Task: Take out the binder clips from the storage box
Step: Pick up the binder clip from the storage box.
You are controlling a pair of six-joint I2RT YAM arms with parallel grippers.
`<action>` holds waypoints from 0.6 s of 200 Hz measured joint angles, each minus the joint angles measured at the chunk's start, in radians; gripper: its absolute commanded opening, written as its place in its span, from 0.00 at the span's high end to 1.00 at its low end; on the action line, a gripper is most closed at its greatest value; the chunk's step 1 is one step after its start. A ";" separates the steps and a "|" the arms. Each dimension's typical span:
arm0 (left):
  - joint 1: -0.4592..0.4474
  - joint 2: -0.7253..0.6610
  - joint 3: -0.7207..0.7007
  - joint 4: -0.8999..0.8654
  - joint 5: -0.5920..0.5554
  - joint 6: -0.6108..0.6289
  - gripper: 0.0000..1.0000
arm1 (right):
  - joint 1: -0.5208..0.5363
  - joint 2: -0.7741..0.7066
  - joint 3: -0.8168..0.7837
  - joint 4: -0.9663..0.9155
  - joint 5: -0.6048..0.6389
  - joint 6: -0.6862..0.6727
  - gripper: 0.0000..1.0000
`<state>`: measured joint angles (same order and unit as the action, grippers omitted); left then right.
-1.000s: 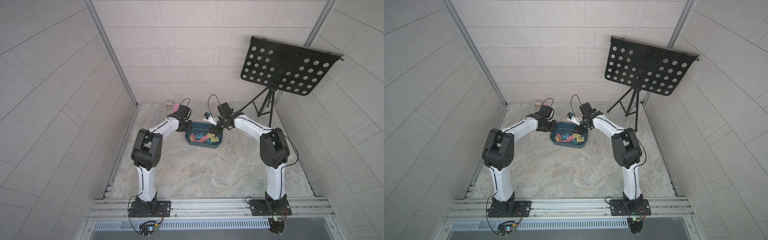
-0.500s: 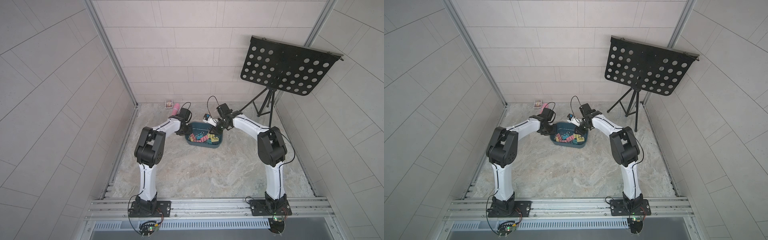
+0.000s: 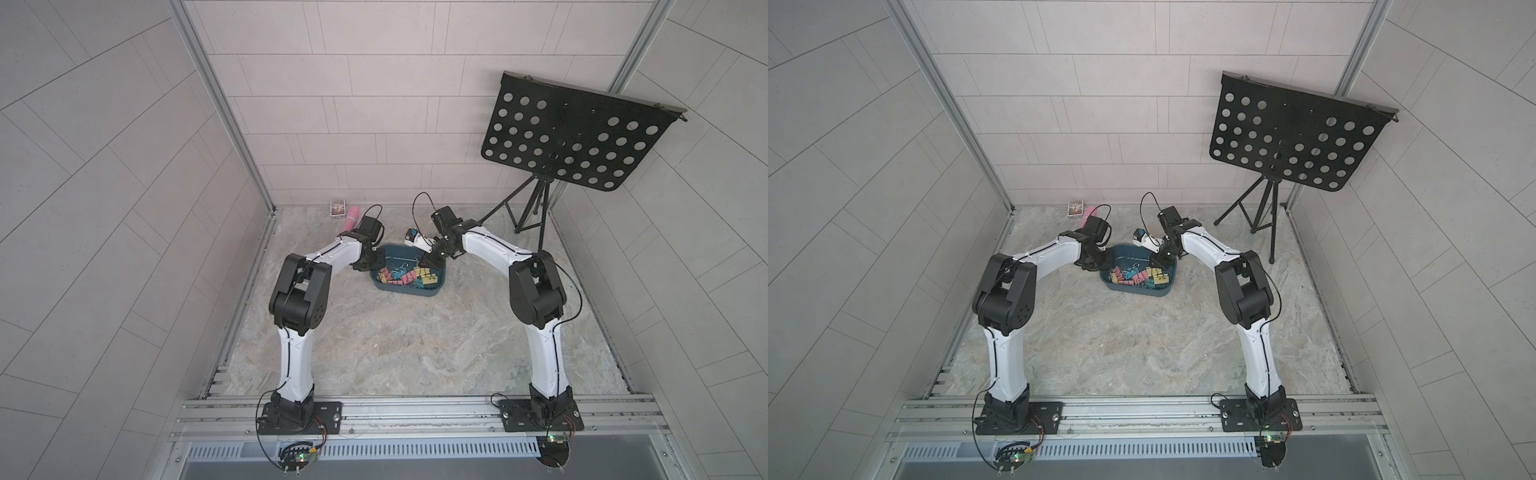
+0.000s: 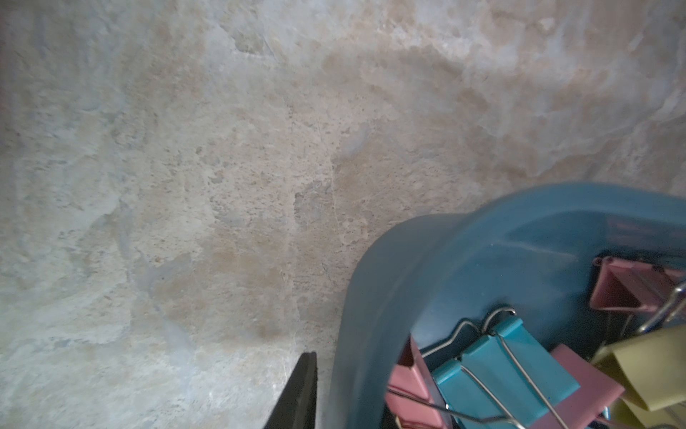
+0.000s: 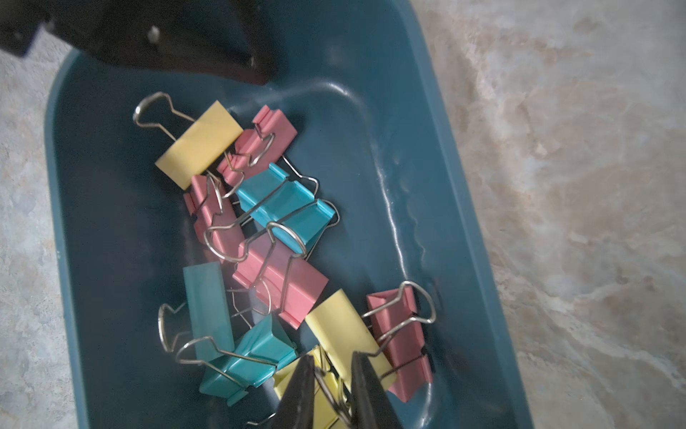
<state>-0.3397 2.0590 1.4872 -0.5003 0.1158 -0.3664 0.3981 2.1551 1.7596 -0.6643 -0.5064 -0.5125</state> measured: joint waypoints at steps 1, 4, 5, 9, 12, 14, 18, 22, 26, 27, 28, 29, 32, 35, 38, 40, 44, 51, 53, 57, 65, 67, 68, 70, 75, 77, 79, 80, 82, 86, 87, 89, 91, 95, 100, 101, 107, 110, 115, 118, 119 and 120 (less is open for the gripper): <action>0.000 0.000 0.000 0.000 0.000 0.000 0.76 | 0.000 0.000 0.000 -0.001 0.000 -0.001 0.86; 0.000 0.000 0.000 0.000 0.000 0.000 0.76 | 0.000 0.004 0.002 -0.003 -0.002 -0.005 0.88; 0.000 0.000 0.000 0.000 0.000 0.000 0.76 | 0.000 0.004 0.002 -0.004 -0.001 -0.003 0.88; 0.000 0.000 0.000 0.000 0.000 0.000 0.76 | 0.000 0.006 0.005 -0.008 -0.002 -0.005 0.89; 0.000 0.000 0.000 0.000 0.000 0.000 0.76 | 0.000 0.008 0.007 -0.011 -0.003 -0.004 0.90; 0.000 0.000 0.000 0.000 0.000 0.000 0.76 | 0.000 0.010 0.009 -0.013 -0.003 -0.004 0.91; 0.000 0.000 0.000 0.000 0.000 0.000 0.76 | -0.001 0.011 0.012 -0.016 -0.004 -0.006 0.92; 0.000 0.000 0.000 0.000 0.000 0.000 0.76 | -0.002 0.011 0.013 -0.017 -0.005 -0.006 0.93; 0.000 0.000 0.000 0.000 0.000 0.000 0.76 | -0.002 0.011 0.014 -0.020 -0.005 -0.005 0.94; 0.000 0.000 0.000 0.000 0.000 0.000 0.76 | -0.002 0.011 0.014 -0.021 -0.006 -0.005 0.94; 0.000 0.000 0.000 0.000 0.000 0.000 0.76 | -0.002 0.011 0.014 -0.022 -0.006 -0.005 0.94; 0.000 0.000 0.000 0.000 0.000 0.000 0.76 | -0.002 0.011 0.014 -0.021 -0.007 -0.006 0.94; 0.000 -0.001 -0.001 0.000 0.000 0.000 0.76 | -0.002 0.011 0.015 -0.024 -0.009 -0.006 0.95; 0.000 -0.001 -0.001 0.000 0.000 0.000 0.76 | -0.002 0.011 0.016 -0.025 -0.012 -0.006 0.96; 0.000 -0.001 -0.001 0.000 0.000 0.000 0.76 | -0.002 0.011 0.017 -0.026 -0.013 -0.007 0.96; 0.000 -0.001 -0.001 -0.001 0.000 0.000 0.76 | -0.002 0.011 0.017 -0.027 -0.014 -0.006 0.97; 0.000 -0.002 -0.001 -0.001 0.000 0.000 0.76 | -0.002 0.011 0.017 -0.027 -0.016 -0.008 0.98; 0.000 -0.002 -0.002 -0.002 0.000 0.000 0.76 | -0.002 0.011 0.018 -0.030 -0.022 -0.007 0.98; 0.000 -0.002 -0.002 -0.002 0.000 0.000 0.76 | -0.002 0.011 0.018 -0.030 -0.024 -0.007 0.99; 0.000 -0.002 -0.002 -0.002 0.000 0.000 0.77 | -0.002 0.011 0.018 -0.031 -0.026 -0.007 0.99; 0.000 -0.002 -0.002 -0.002 0.000 0.000 0.77 | -0.002 0.011 0.018 -0.033 -0.032 -0.007 1.00; 0.000 -0.002 -0.002 -0.002 0.000 0.000 0.77 | -0.002 0.011 0.018 -0.034 -0.033 -0.007 1.00; 0.000 -0.002 -0.002 -0.002 0.000 0.000 0.77 | -0.002 0.010 0.018 -0.035 -0.034 -0.007 1.00; 0.000 -0.002 -0.003 -0.002 0.000 0.000 0.77 | -0.003 0.010 0.018 -0.035 -0.035 -0.007 1.00; 0.000 -0.002 -0.003 -0.003 0.000 0.000 0.77 | -0.004 0.010 0.018 -0.037 -0.037 -0.007 1.00; 0.000 -0.002 -0.004 -0.002 0.000 -0.001 0.77 | -0.005 0.010 0.018 -0.037 -0.037 -0.006 1.00; 0.000 -0.002 -0.004 -0.002 0.000 0.000 0.77 | -0.005 0.010 0.018 -0.037 -0.039 -0.006 1.00; 0.000 -0.002 -0.005 -0.002 0.000 -0.001 0.77 | -0.005 0.010 0.018 -0.037 -0.039 -0.006 1.00; 0.000 -0.002 -0.005 -0.002 0.000 -0.001 0.77 | -0.005 0.010 0.018 -0.037 -0.040 -0.006 1.00; 0.000 -0.002 -0.006 -0.002 0.000 -0.001 0.77 | -0.005 0.010 0.018 -0.038 -0.041 -0.006 1.00; 0.000 -0.002 -0.006 -0.002 0.000 -0.001 0.77 | -0.005 0.010 0.018 -0.038 -0.042 -0.006 1.00; 0.000 -0.002 -0.007 -0.002 0.000 -0.001 0.77 | -0.005 0.010 0.018 -0.038 -0.043 -0.006 1.00; 0.000 -0.002 -0.008 -0.002 0.000 -0.001 0.77 | -0.005 0.010 0.018 -0.038 -0.044 -0.006 1.00; 0.000 -0.002 -0.009 -0.002 0.000 -0.001 0.77 | -0.005 0.010 0.018 -0.038 -0.046 -0.005 1.00; 0.000 -0.002 -0.012 -0.002 0.000 -0.002 0.77 | -0.005 0.010 0.018 -0.038 -0.048 -0.003 1.00; 0.000 -0.002 -0.013 -0.002 0.000 -0.002 0.77 | -0.005 0.010 0.018 -0.038 -0.049 -0.003 1.00; 0.000 -0.004 -0.016 -0.002 0.000 -0.002 0.77 | -0.005 0.010 0.018 -0.039 -0.052 -0.002 1.00; 0.000 -0.004 -0.018 -0.002 0.000 -0.002 0.77 | -0.006 0.009 0.018 -0.039 -0.053 -0.001 1.00; 0.000 -0.006 -0.022 -0.002 0.000 -0.003 0.77 | -0.006 0.008 0.018 -0.039 -0.056 0.001 1.00; 0.000 -0.006 -0.024 -0.002 0.000 -0.003 0.77 | -0.006 0.006 0.018 -0.039 -0.058 0.002 1.00; 0.000 -0.006 -0.024 -0.002 0.000 -0.003 0.77 | -0.006 0.006 0.018 -0.039 -0.058 0.002 1.00; 0.000 -0.006 -0.025 -0.002 0.000 -0.003 0.77 | -0.006 0.006 0.018 -0.039 -0.058 0.003 1.00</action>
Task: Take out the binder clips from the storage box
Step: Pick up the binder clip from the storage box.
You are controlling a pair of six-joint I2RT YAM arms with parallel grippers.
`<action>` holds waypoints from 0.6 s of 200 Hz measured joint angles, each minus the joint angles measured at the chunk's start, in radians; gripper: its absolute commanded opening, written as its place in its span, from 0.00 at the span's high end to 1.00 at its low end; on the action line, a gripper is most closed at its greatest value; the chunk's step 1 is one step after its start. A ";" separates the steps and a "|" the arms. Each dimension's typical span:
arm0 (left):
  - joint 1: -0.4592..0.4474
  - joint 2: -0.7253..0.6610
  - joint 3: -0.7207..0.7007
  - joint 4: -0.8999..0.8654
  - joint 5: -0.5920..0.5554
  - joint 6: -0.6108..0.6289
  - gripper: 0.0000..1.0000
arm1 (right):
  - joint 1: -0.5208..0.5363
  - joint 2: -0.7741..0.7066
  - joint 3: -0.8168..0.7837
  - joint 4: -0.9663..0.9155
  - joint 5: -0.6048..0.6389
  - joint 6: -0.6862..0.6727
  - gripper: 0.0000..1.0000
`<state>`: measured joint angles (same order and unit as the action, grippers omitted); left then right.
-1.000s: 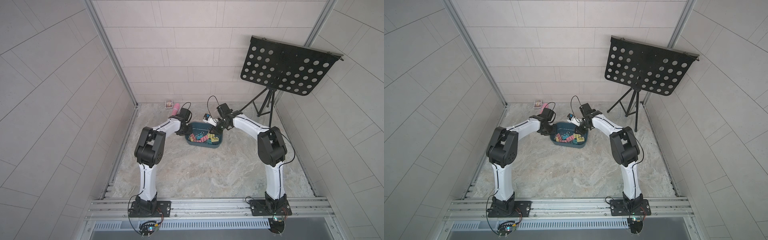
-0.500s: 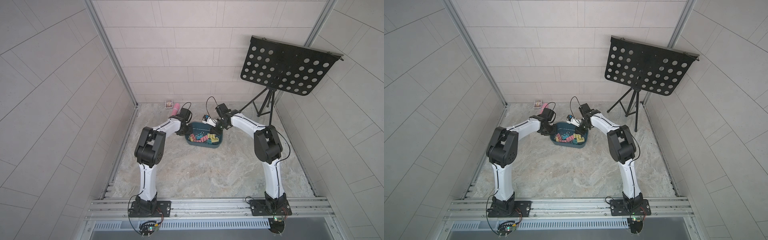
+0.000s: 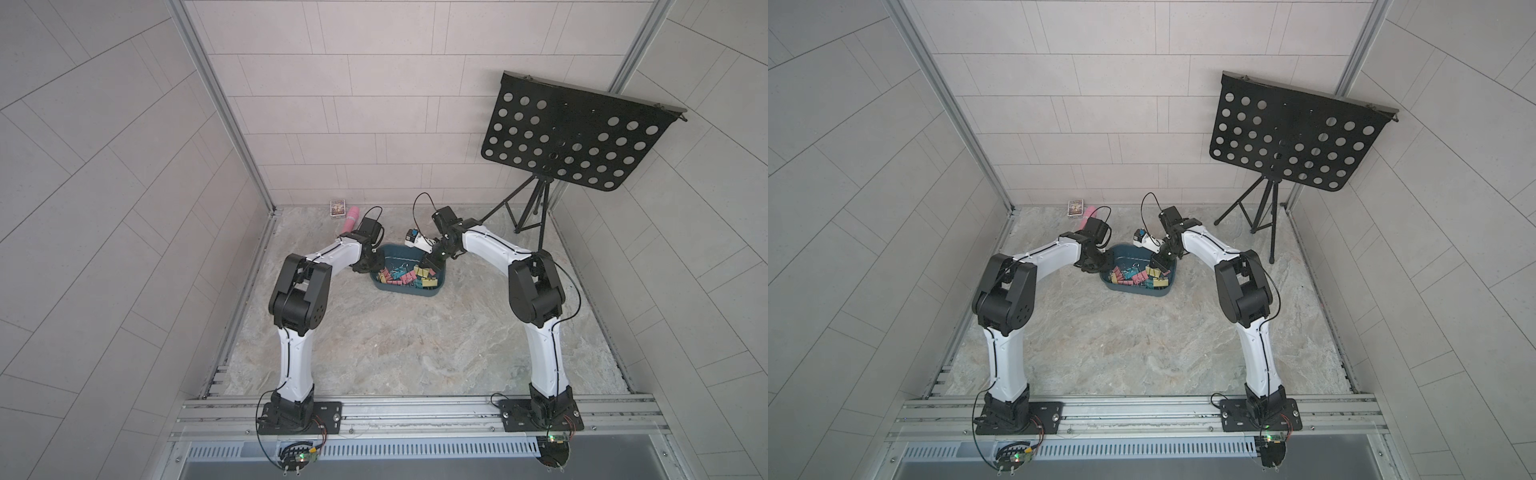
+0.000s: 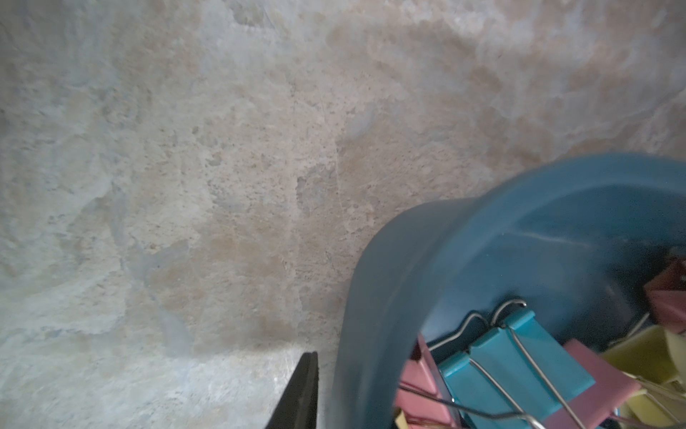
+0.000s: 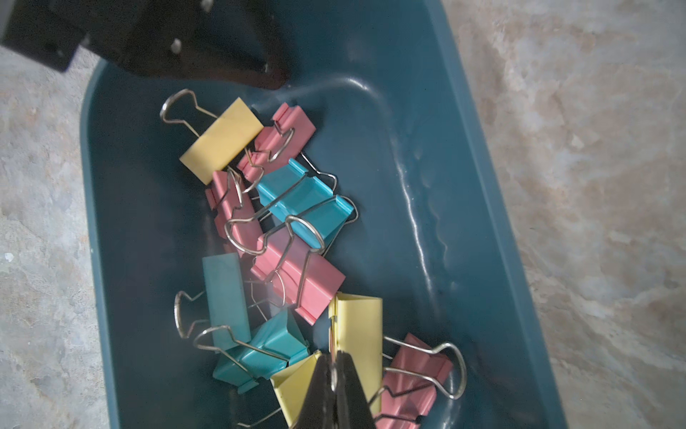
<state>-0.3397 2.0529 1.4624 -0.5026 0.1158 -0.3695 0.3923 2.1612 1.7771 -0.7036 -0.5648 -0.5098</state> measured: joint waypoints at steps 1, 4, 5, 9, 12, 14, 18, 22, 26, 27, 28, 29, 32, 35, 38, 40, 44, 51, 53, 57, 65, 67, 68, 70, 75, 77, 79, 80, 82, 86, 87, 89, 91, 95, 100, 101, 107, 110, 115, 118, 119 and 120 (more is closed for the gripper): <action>0.000 0.000 -0.001 0.000 0.000 0.000 0.77 | 0.000 0.000 0.000 0.000 -0.001 0.001 1.00; 0.000 -0.001 -0.003 0.001 0.000 0.000 0.77 | 0.000 -0.002 0.000 -0.001 -0.003 0.003 1.00; 0.000 -0.002 -0.004 0.001 0.000 0.000 0.77 | 0.000 -0.003 0.000 -0.001 -0.004 0.003 1.00; 0.000 -0.002 -0.006 0.001 0.000 0.000 0.77 | -0.001 -0.006 0.000 -0.002 -0.007 0.006 1.00; 0.000 -0.002 -0.008 0.002 0.000 -0.001 0.78 | -0.001 -0.009 0.000 -0.002 -0.008 0.008 1.00; 0.000 -0.002 -0.010 0.002 0.000 -0.001 0.78 | -0.001 -0.010 0.000 -0.002 -0.010 0.010 1.00; 0.000 -0.002 -0.011 0.003 0.000 -0.004 0.78 | -0.001 -0.015 0.000 -0.002 -0.011 0.011 1.00; 0.000 -0.002 -0.014 0.004 0.000 -0.004 0.79 | -0.001 -0.021 0.000 -0.003 -0.015 0.014 1.00; 0.000 -0.002 -0.016 0.004 0.000 -0.005 0.79 | -0.001 -0.026 0.000 -0.003 -0.018 0.017 1.00; 0.000 -0.002 -0.017 0.004 0.000 -0.005 0.80 | -0.001 -0.028 0.000 -0.003 -0.019 0.018 1.00; 0.000 -0.002 -0.018 0.004 0.000 -0.005 0.80 | -0.001 -0.029 0.000 -0.003 -0.019 0.018 1.00; 0.000 -0.002 -0.018 0.004 0.000 -0.006 0.80 | -0.001 -0.031 0.000 -0.003 -0.019 0.018 1.00; 0.000 -0.002 -0.020 0.005 0.001 -0.007 0.80 | -0.001 -0.035 0.000 -0.003 -0.022 0.020 1.00; 0.000 -0.002 -0.022 0.005 0.000 -0.007 0.80 | -0.002 -0.041 0.000 -0.003 -0.024 0.021 1.00; 0.000 -0.002 -0.023 0.005 0.000 -0.008 0.80 | -0.003 -0.046 0.000 -0.003 -0.027 0.023 1.00; 0.000 -0.002 -0.024 0.005 0.000 -0.008 0.81 | -0.003 -0.048 0.000 -0.003 -0.029 0.024 1.00; 0.000 -0.002 -0.025 0.005 0.000 -0.008 0.81 | -0.003 -0.057 0.000 -0.002 -0.032 0.026 1.00; 0.000 -0.002 -0.028 0.005 0.001 -0.010 0.81 | -0.005 -0.071 0.000 -0.002 -0.037 0.032 1.00; 0.000 -0.002 -0.029 0.005 0.000 -0.011 0.81 | -0.005 -0.074 0.000 -0.002 -0.038 0.034 1.00; 0.000 -0.002 -0.030 0.005 0.001 -0.012 0.81 | -0.006 -0.082 0.000 -0.002 -0.040 0.037 1.00; 0.000 -0.002 -0.032 0.005 0.001 -0.015 0.81 | -0.006 -0.096 0.000 -0.001 -0.044 0.043 1.00; 0.000 -0.002 -0.032 0.006 0.001 -0.015 0.81 | -0.007 -0.100 0.000 -0.001 -0.045 0.044 1.00; 0.000 -0.003 -0.033 0.006 0.002 -0.016 0.81 | -0.007 -0.103 0.000 0.000 -0.045 0.045 1.00; 0.000 -0.003 -0.034 0.007 0.002 -0.016 0.81 | -0.007 -0.106 0.000 0.000 -0.045 0.046 1.00; 0.000 -0.005 -0.037 0.011 0.002 -0.018 0.81 | -0.008 -0.113 0.000 0.001 -0.047 0.050 1.00; 0.000 -0.007 -0.039 0.013 0.003 -0.019 0.81 | -0.009 -0.117 0.000 0.001 -0.048 0.051 1.00; 0.000 -0.008 -0.041 0.014 0.003 -0.019 0.81 | -0.010 -0.119 0.000 0.002 -0.049 0.052 1.00; 0.000 -0.009 -0.043 0.015 0.003 -0.019 0.81 | -0.010 -0.122 0.000 0.002 -0.050 0.054 1.00; 0.000 -0.011 -0.045 0.016 0.003 -0.020 0.81 | -0.010 -0.124 0.000 0.003 -0.051 0.056 1.00; 0.000 -0.014 -0.050 0.017 0.004 -0.022 0.81 | -0.011 -0.129 0.000 0.003 -0.052 0.060 1.00; 0.000 -0.015 -0.051 0.017 0.004 -0.022 0.81 | -0.011 -0.130 0.000 0.003 -0.053 0.061 1.00; 0.000 -0.018 -0.054 0.016 0.004 -0.023 0.81 | -0.012 -0.134 0.000 0.004 -0.054 0.063 1.00; 0.000 -0.019 -0.056 0.017 0.004 -0.023 0.81 | -0.013 -0.137 -0.001 0.006 -0.055 0.066 1.00; 0.000 -0.024 -0.061 0.018 0.004 -0.024 0.81 | -0.014 -0.142 -0.002 0.008 -0.056 0.071 1.00; 0.001 -0.028 -0.065 0.017 0.004 -0.024 0.81 | -0.016 -0.146 -0.002 0.009 -0.057 0.076 1.00; 0.001 -0.029 -0.066 0.017 0.004 -0.024 0.81 | -0.016 -0.147 -0.002 0.010 -0.057 0.077 1.00; 0.001 -0.033 -0.070 0.017 0.004 -0.026 0.81 | -0.019 -0.154 -0.002 0.015 -0.058 0.086 1.00; 0.001 -0.035 -0.072 0.017 0.004 -0.026 0.81 | -0.021 -0.157 -0.002 0.018 -0.058 0.092 1.00; 0.001 -0.037 -0.073 0.017 0.004 -0.027 0.82 | -0.024 -0.161 -0.003 0.023 -0.058 0.098 1.00; 0.001 -0.038 -0.074 0.018 0.004 -0.027 0.81 | -0.027 -0.165 -0.003 0.025 -0.058 0.102 1.00; 0.001 -0.039 -0.074 0.018 0.004 -0.027 0.81 | -0.027 -0.166 -0.003 0.026 -0.058 0.103 1.00; 0.001 -0.039 -0.074 0.018 0.004 -0.027 0.81 | -0.027 -0.166 -0.003 0.027 -0.058 0.105 1.00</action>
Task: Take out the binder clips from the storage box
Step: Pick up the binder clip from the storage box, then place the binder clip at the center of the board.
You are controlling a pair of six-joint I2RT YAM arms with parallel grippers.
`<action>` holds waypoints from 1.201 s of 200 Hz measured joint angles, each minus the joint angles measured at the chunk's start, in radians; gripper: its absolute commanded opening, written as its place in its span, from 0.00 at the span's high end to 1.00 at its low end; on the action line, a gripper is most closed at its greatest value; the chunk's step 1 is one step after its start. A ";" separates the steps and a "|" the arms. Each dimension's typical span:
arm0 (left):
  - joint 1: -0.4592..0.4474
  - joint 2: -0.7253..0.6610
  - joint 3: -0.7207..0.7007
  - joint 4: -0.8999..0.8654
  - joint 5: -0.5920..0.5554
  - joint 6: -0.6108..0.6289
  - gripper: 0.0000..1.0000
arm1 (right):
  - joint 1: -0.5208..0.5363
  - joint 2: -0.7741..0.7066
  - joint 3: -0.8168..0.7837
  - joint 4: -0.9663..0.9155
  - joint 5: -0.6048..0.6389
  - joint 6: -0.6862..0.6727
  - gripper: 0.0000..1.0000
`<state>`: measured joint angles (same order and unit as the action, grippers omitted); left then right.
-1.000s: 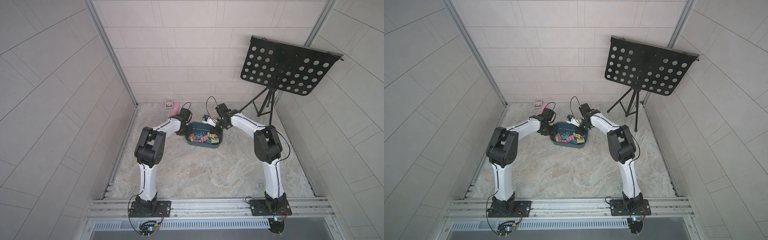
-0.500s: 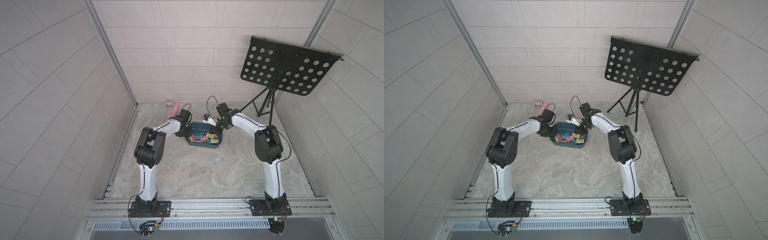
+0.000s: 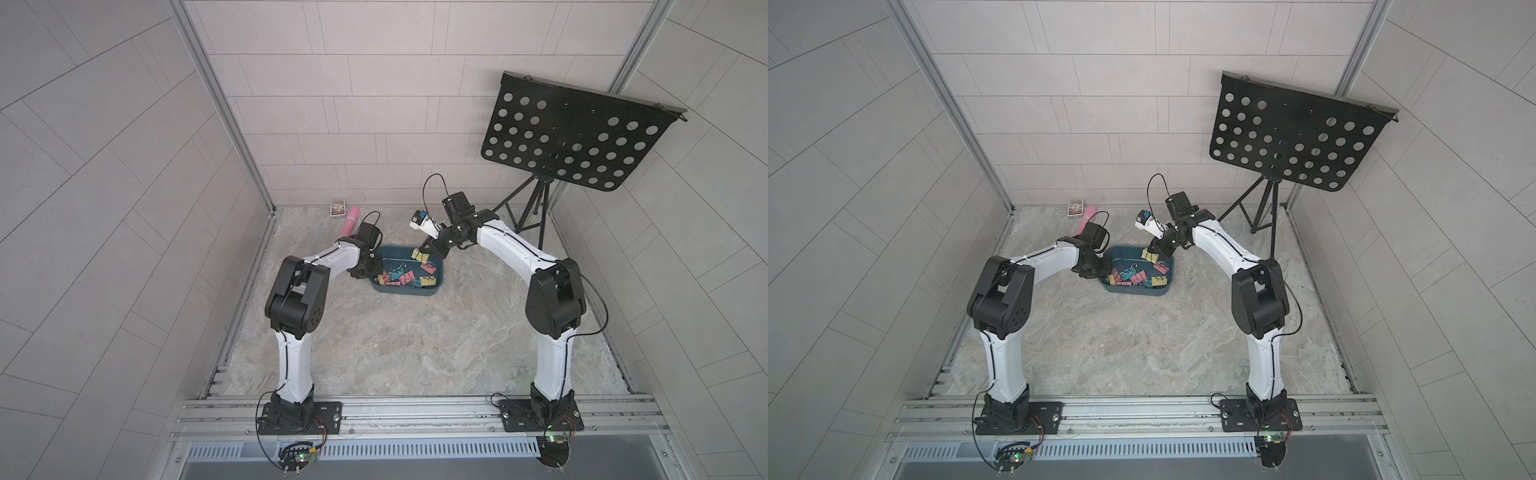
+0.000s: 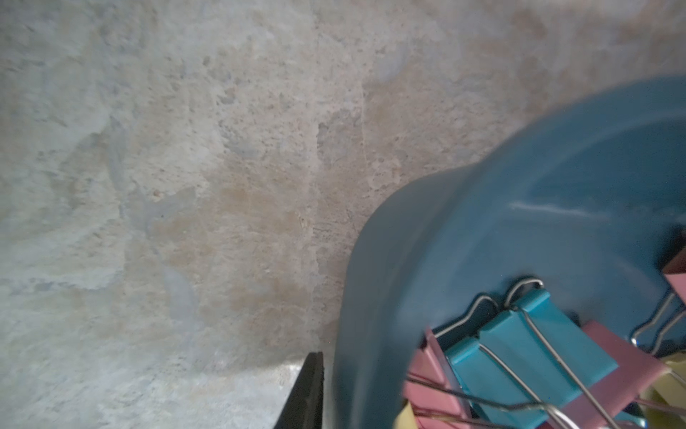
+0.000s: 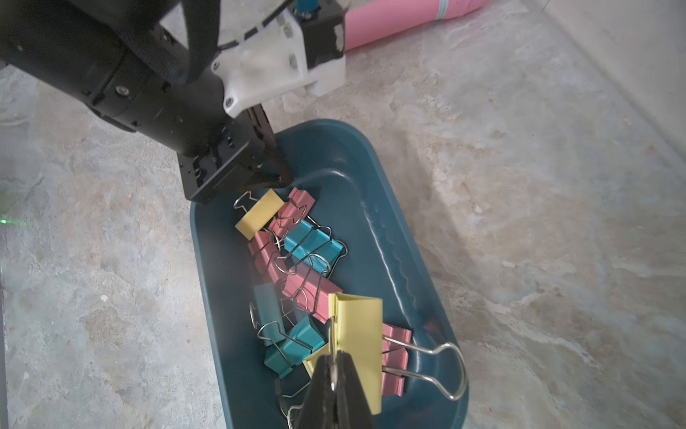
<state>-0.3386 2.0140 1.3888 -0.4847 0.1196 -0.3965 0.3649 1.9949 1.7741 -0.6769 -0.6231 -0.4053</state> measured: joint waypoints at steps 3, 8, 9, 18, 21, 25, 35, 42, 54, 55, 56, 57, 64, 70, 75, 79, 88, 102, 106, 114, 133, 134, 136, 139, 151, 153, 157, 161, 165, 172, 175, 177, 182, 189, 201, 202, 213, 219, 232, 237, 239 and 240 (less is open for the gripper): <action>0.000 0.000 0.000 -0.001 0.000 0.000 0.82 | -0.003 -0.003 0.000 0.003 0.000 0.006 1.00; 0.000 -0.002 -0.002 0.000 0.000 -0.003 0.82 | -0.007 -0.008 -0.001 0.007 0.000 0.015 1.00; 0.000 -0.002 -0.002 0.000 0.000 -0.003 0.82 | -0.008 -0.008 -0.001 0.008 0.001 0.016 1.00; 0.000 -0.004 -0.004 0.000 0.000 -0.005 0.82 | -0.016 -0.016 -0.002 0.016 0.004 0.032 1.00; 0.000 -0.004 -0.005 0.000 0.000 -0.006 0.82 | -0.019 -0.017 -0.003 0.019 0.004 0.038 1.00; 0.000 -0.005 -0.006 0.001 0.000 -0.007 0.82 | -0.023 -0.022 -0.005 0.024 0.007 0.045 1.00; 0.000 -0.008 -0.011 0.000 0.000 -0.008 0.82 | -0.033 -0.030 -0.014 0.039 0.013 0.067 1.00; 0.000 -0.011 -0.015 0.001 0.000 -0.011 0.82 | -0.040 -0.038 -0.023 0.052 0.019 0.082 1.00; 0.000 -0.015 -0.022 0.002 0.000 -0.014 0.82 | -0.054 -0.048 -0.041 0.075 0.027 0.108 1.00; 0.000 -0.015 -0.023 0.002 0.000 -0.014 0.82 | -0.055 -0.048 -0.042 0.076 0.027 0.110 1.00; 0.000 -0.016 -0.023 0.002 -0.001 -0.014 0.82 | -0.056 -0.050 -0.045 0.080 0.029 0.114 1.00; 0.000 -0.016 -0.024 0.002 -0.001 -0.014 0.82 | -0.057 -0.050 -0.046 0.082 0.029 0.117 1.00; 0.000 -0.018 -0.029 0.002 0.000 -0.015 0.82 | -0.065 -0.056 -0.057 0.097 0.034 0.132 1.00; 0.000 -0.021 -0.033 0.002 -0.001 -0.015 0.83 | -0.071 -0.060 -0.066 0.107 0.038 0.145 1.00; 0.000 -0.024 -0.037 0.002 -0.001 -0.016 0.83 | -0.077 -0.062 -0.075 0.119 0.042 0.158 1.00; 0.000 -0.026 -0.040 0.002 -0.002 -0.016 0.83 | -0.081 -0.064 -0.080 0.128 0.045 0.168 1.00; 0.000 -0.031 -0.047 0.002 -0.003 -0.017 0.83 | -0.091 -0.067 -0.093 0.146 0.051 0.189 1.00; 0.000 -0.040 -0.056 0.003 -0.005 -0.018 0.83 | -0.107 -0.071 -0.107 0.170 0.062 0.226 1.00; 0.000 -0.042 -0.060 0.003 -0.006 -0.018 0.84 | -0.113 -0.072 -0.111 0.177 0.065 0.236 1.00; 0.000 -0.047 -0.066 0.004 -0.007 -0.019 0.84 | -0.125 -0.073 -0.115 0.193 0.069 0.256 1.00; 0.000 -0.060 -0.077 0.005 -0.009 -0.021 0.84 | -0.153 -0.073 -0.125 0.225 0.076 0.302 1.00; 0.000 -0.061 -0.077 0.005 -0.010 -0.021 0.84 | -0.154 -0.073 -0.126 0.226 0.076 0.304 1.00; 0.000 -0.062 -0.079 0.005 -0.010 -0.021 0.84 | -0.156 -0.073 -0.126 0.228 0.076 0.307 1.00; 0.000 -0.063 -0.080 0.005 -0.010 -0.022 0.84 | -0.161 -0.073 -0.127 0.232 0.077 0.314 1.00; 0.000 -0.070 -0.084 0.005 -0.012 -0.022 0.84 | -0.176 -0.073 -0.132 0.247 0.082 0.340 1.00; 0.000 -0.070 -0.084 0.005 -0.013 -0.022 0.84 | -0.179 -0.073 -0.132 0.249 0.082 0.343 1.00; 0.000 -0.072 -0.085 0.005 -0.013 -0.022 0.84 | -0.183 -0.073 -0.134 0.253 0.083 0.351 1.00; 0.000 -0.073 -0.085 0.005 -0.014 -0.022 0.84 | -0.188 -0.073 -0.135 0.257 0.083 0.358 1.00; 0.000 -0.074 -0.086 0.005 -0.015 -0.022 0.84 | -0.193 -0.073 -0.136 0.262 0.084 0.365 1.00; 0.000 -0.075 -0.086 0.005 -0.016 -0.022 0.84 | -0.200 -0.073 -0.138 0.267 0.085 0.377 1.00; 0.000 -0.076 -0.087 0.005 -0.016 -0.022 0.83 | -0.203 -0.073 -0.139 0.269 0.085 0.382 1.00; 0.000 -0.076 -0.087 0.005 -0.016 -0.022 0.84 | -0.205 -0.073 -0.139 0.270 0.085 0.386 1.00; 0.000 -0.076 -0.087 0.005 -0.017 -0.022 0.84 | -0.208 -0.073 -0.140 0.271 0.085 0.393 1.00; 0.000 -0.077 -0.089 0.006 -0.018 -0.022 0.84 | -0.212 -0.072 -0.140 0.272 0.085 0.406 1.00; 0.000 -0.080 -0.093 0.007 -0.020 -0.022 0.84 | -0.216 -0.072 -0.140 0.280 0.083 0.423 1.00; 0.000 -0.080 -0.093 0.007 -0.021 -0.022 0.84 | -0.216 -0.072 -0.140 0.280 0.083 0.424 1.00; 0.000 -0.084 -0.099 0.009 -0.023 -0.022 0.84 | -0.222 -0.068 -0.140 0.290 0.079 0.440 1.00; 0.000 -0.086 -0.101 0.008 -0.025 -0.022 0.84 | -0.223 -0.064 -0.140 0.297 0.074 0.449 1.00; 0.000 -0.092 -0.108 0.008 -0.030 -0.022 0.84 | -0.227 -0.047 -0.140 0.308 0.066 0.464 1.00; 0.000 -0.092 -0.109 0.008 -0.031 -0.022 0.84 | -0.227 -0.040 -0.140 0.311 0.063 0.469 1.00; 0.000 -0.093 -0.110 0.008 -0.032 -0.022 0.84 | -0.227 -0.038 -0.140 0.312 0.062 0.470 1.00; 0.000 -0.094 -0.110 0.008 -0.032 -0.022 0.84 | -0.227 -0.036 -0.140 0.312 0.061 0.472 1.00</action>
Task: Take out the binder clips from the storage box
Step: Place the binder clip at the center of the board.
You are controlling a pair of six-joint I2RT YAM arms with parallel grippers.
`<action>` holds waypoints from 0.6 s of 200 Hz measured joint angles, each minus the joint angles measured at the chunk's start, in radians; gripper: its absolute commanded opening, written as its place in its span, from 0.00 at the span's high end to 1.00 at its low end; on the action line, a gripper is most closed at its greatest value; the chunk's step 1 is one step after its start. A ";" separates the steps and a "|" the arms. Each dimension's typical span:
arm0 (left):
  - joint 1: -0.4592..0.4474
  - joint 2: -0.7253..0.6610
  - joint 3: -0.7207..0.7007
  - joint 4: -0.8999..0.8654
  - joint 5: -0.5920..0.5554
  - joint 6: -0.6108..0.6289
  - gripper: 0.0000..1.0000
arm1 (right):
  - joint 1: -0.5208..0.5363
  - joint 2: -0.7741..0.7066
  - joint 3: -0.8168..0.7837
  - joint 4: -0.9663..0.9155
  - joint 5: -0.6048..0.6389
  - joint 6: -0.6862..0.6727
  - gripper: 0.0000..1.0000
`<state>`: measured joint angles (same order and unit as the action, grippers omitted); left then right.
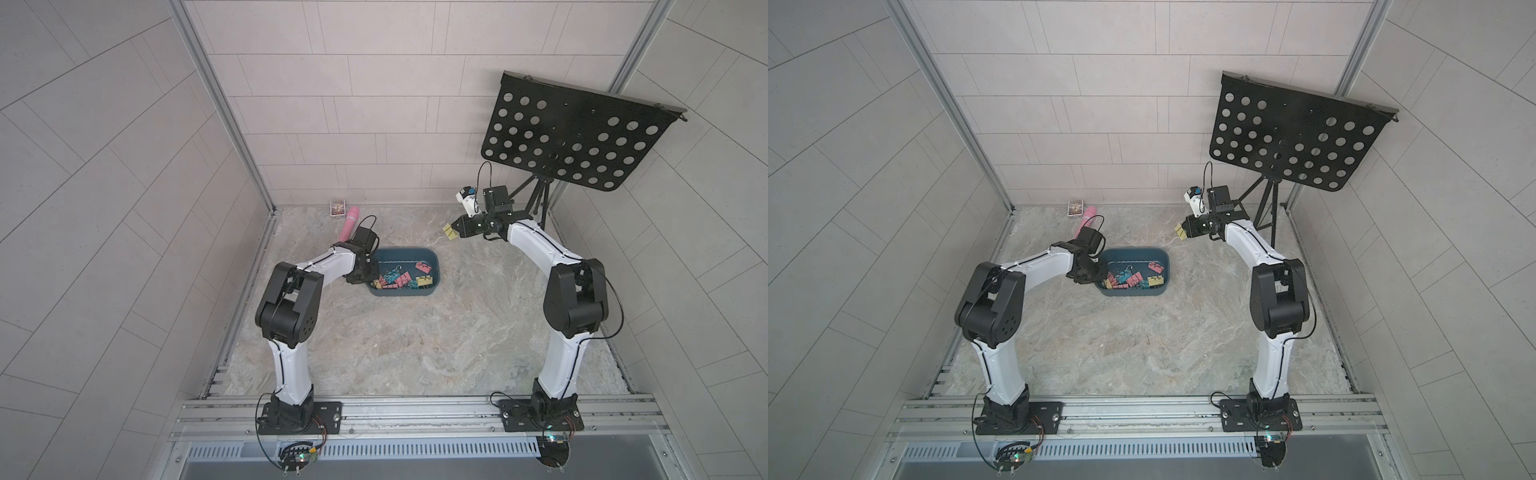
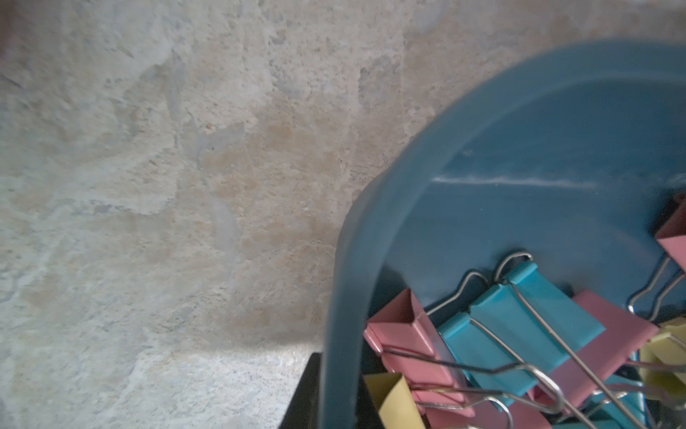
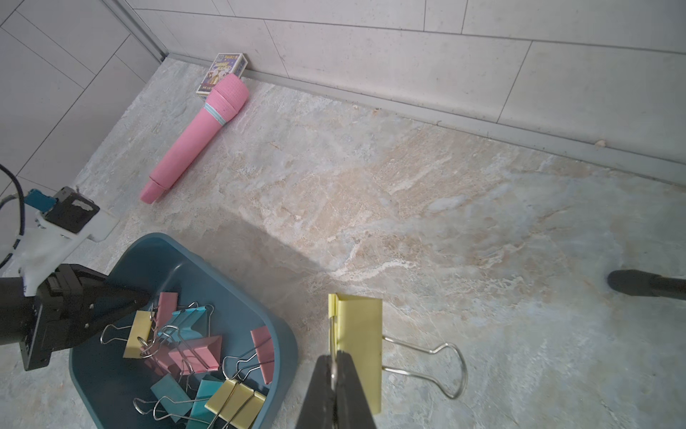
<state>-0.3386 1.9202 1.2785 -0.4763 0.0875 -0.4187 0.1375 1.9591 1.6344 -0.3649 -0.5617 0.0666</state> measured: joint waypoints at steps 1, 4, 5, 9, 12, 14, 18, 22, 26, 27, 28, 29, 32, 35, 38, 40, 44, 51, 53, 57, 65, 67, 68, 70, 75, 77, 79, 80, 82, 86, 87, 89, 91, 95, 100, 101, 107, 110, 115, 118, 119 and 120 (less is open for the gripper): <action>0.000 0.000 0.000 0.000 0.000 0.000 0.84 | 0.000 0.002 0.000 0.000 -0.001 0.001 1.00; 0.000 0.000 -0.001 0.000 -0.001 0.000 0.84 | -0.001 0.008 0.000 0.002 -0.003 0.004 1.00; 0.000 0.000 -0.001 0.000 -0.001 0.000 0.84 | -0.001 0.009 0.000 0.002 -0.003 0.004 1.00; 0.000 -0.001 -0.002 0.000 -0.002 0.000 0.84 | -0.001 0.016 0.000 0.002 -0.006 0.008 1.00; 0.000 -0.002 -0.003 0.000 -0.002 0.000 0.84 | -0.001 0.023 0.000 0.003 -0.008 0.012 1.00; 0.000 -0.002 -0.003 0.000 -0.002 0.000 0.84 | -0.001 0.026 0.001 0.003 -0.009 0.014 1.00; 0.000 -0.002 -0.004 0.000 -0.003 0.000 0.84 | -0.001 0.034 0.001 0.003 -0.011 0.016 1.00; 0.000 -0.003 -0.005 0.000 -0.003 0.000 0.84 | -0.001 0.041 0.001 0.003 -0.013 0.020 1.00; 0.000 -0.004 -0.005 0.000 -0.003 0.000 0.84 | -0.001 0.051 0.001 0.002 -0.016 0.023 1.00; 0.000 -0.004 -0.005 0.000 -0.003 0.000 0.84 | -0.001 0.052 0.001 0.002 -0.017 0.024 1.00; 0.000 -0.004 -0.005 0.000 -0.003 0.000 0.84 | -0.001 0.054 0.001 0.002 -0.017 0.024 1.00; 0.000 -0.004 -0.005 0.000 -0.003 0.000 0.84 | -0.001 0.056 0.001 0.002 -0.018 0.026 1.00; 0.000 -0.005 -0.006 0.000 -0.003 0.000 0.84 | -0.001 0.060 0.001 0.002 -0.019 0.027 1.00; 0.000 -0.006 -0.006 0.000 -0.003 0.000 0.84 | -0.001 0.066 0.001 0.002 -0.020 0.031 1.00; 0.000 -0.006 -0.006 0.000 -0.003 0.000 0.84 | -0.001 0.072 0.001 0.002 -0.023 0.034 1.00; 0.000 -0.007 -0.006 0.000 -0.004 0.000 0.84 | -0.001 0.074 0.001 0.002 -0.023 0.035 1.00; 0.000 -0.009 -0.006 0.000 -0.004 0.000 0.84 | -0.001 0.081 0.001 0.003 -0.027 0.039 1.00; 0.000 -0.012 -0.008 0.000 -0.005 0.000 0.84 | -0.001 0.091 0.002 0.003 -0.032 0.044 1.00; 0.000 -0.013 -0.008 0.000 -0.005 0.000 0.84 | -0.001 0.093 0.002 0.003 -0.033 0.046 1.00; 0.000 -0.015 -0.009 0.000 -0.005 0.000 0.84 | -0.001 0.099 0.002 0.004 -0.036 0.048 1.00; 0.000 -0.019 -0.010 -0.001 -0.006 0.000 0.84 | -0.001 0.109 0.002 0.007 -0.041 0.054 1.00; 0.000 -0.019 -0.010 0.000 -0.006 0.000 0.84 | -0.001 0.112 0.002 0.008 -0.042 0.056 1.00; 0.000 -0.019 -0.010 0.000 -0.006 0.000 0.84 | -0.001 0.113 0.002 0.008 -0.043 0.057 1.00; 0.000 -0.020 -0.010 0.000 -0.006 0.000 0.83 | -0.001 0.115 0.002 0.009 -0.044 0.058 1.00; 0.000 -0.021 -0.010 0.000 -0.006 0.000 0.83 | -0.001 0.122 0.002 0.010 -0.048 0.064 1.00; 0.000 -0.021 -0.010 0.000 -0.007 0.000 0.82 | -0.001 0.124 0.002 0.011 -0.049 0.065 1.00; 0.000 -0.021 -0.010 0.000 -0.007 0.000 0.82 | -0.001 0.127 0.002 0.012 -0.050 0.066 1.00; 0.000 -0.021 -0.010 0.000 -0.007 0.000 0.82 | -0.001 0.127 0.002 0.012 -0.051 0.066 1.00; 0.000 -0.021 -0.010 0.000 -0.007 0.000 0.81 | -0.001 0.130 0.002 0.013 -0.053 0.068 1.00; 0.000 -0.022 -0.010 0.000 -0.007 0.000 0.80 | -0.001 0.134 0.002 0.013 -0.056 0.071 1.00; 0.000 -0.022 -0.010 0.000 -0.007 -0.001 0.79 | -0.001 0.135 0.003 0.013 -0.056 0.071 1.00; 0.000 -0.022 -0.010 0.000 -0.007 0.000 0.79 | -0.001 0.137 0.003 0.013 -0.058 0.072 1.00; 0.000 -0.022 -0.010 0.000 -0.008 0.001 0.78 | -0.001 0.139 0.003 0.014 -0.059 0.074 1.00; 0.000 -0.022 -0.010 0.000 -0.008 -0.003 0.78 | -0.001 0.142 0.004 0.015 -0.061 0.075 1.00; 0.000 -0.022 -0.010 -0.001 -0.008 -0.003 0.77 | -0.001 0.147 0.005 0.017 -0.064 0.079 1.00; 0.000 -0.022 -0.010 -0.001 -0.009 -0.004 0.77 | -0.001 0.148 0.005 0.017 -0.064 0.079 1.00; 0.000 -0.022 -0.010 -0.001 -0.010 -0.004 0.76 | -0.001 0.154 0.007 0.018 -0.068 0.082 1.00; 0.000 -0.022 -0.010 -0.001 -0.011 -0.003 0.76 | -0.001 0.158 0.009 0.019 -0.070 0.084 1.00; 0.000 -0.022 -0.010 -0.001 -0.011 -0.004 0.76 | -0.001 0.164 0.012 0.021 -0.073 0.089 1.00; 0.000 -0.022 -0.010 -0.001 -0.011 -0.003 0.76 | -0.002 0.167 0.013 0.022 -0.074 0.089 1.00; 0.000 -0.022 -0.010 -0.001 -0.011 -0.003 0.76 | -0.002 0.170 0.014 0.023 -0.075 0.090 1.00; 0.000 -0.022 -0.010 -0.001 -0.011 -0.003 0.76 | -0.002 0.170 0.015 0.023 -0.076 0.091 1.00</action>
<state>-0.3382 1.8980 1.2682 -0.4774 0.0765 -0.4217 0.1360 2.1292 1.6493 -0.3420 -0.6376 0.1577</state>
